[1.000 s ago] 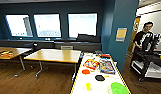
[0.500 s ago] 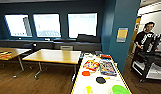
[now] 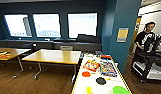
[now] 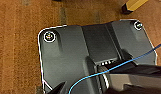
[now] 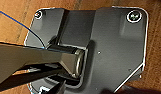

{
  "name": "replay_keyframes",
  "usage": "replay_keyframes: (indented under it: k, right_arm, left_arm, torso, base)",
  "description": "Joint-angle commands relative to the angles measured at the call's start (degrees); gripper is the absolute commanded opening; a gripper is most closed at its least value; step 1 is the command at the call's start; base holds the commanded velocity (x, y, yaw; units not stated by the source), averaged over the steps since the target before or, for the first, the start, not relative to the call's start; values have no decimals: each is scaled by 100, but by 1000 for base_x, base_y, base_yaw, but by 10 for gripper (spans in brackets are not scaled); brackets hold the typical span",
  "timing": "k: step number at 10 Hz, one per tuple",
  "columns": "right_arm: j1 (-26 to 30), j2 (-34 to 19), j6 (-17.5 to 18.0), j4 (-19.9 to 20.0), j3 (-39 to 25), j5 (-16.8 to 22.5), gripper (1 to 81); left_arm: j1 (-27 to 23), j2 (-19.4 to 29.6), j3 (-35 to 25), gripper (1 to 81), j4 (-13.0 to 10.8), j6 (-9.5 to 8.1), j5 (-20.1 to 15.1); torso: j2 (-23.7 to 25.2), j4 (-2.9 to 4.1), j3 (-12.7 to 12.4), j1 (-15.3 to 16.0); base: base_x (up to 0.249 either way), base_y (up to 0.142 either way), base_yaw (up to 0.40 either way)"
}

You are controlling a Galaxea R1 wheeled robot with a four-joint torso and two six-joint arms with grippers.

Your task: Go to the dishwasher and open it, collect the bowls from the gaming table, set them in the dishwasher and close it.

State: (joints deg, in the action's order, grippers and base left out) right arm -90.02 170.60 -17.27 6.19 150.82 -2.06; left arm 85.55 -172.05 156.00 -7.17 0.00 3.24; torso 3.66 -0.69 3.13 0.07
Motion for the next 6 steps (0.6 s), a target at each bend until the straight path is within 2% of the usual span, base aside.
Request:
replay_keyframes:
  k: [1,3,6]
  right_arm:
    - [242,-111,5,49,-115,153,811]
    - [242,-533,40,57,-748,57,811]
    - [164,-1688,66,49,-2307,-389,811]
  left_arm:
    - [-298,30,1,811,22,9,-272]
    - [-298,47,1,811,22,9,-272]
    - [-298,65,-26,811,-12,9,-245]
  torso:
    - [0,0,0,0]
    - [0,0,0,0]
    - [0,0,0,0]
  base:
    - [0,0,0]
    - [0,0,0]
    - [0,0,0]
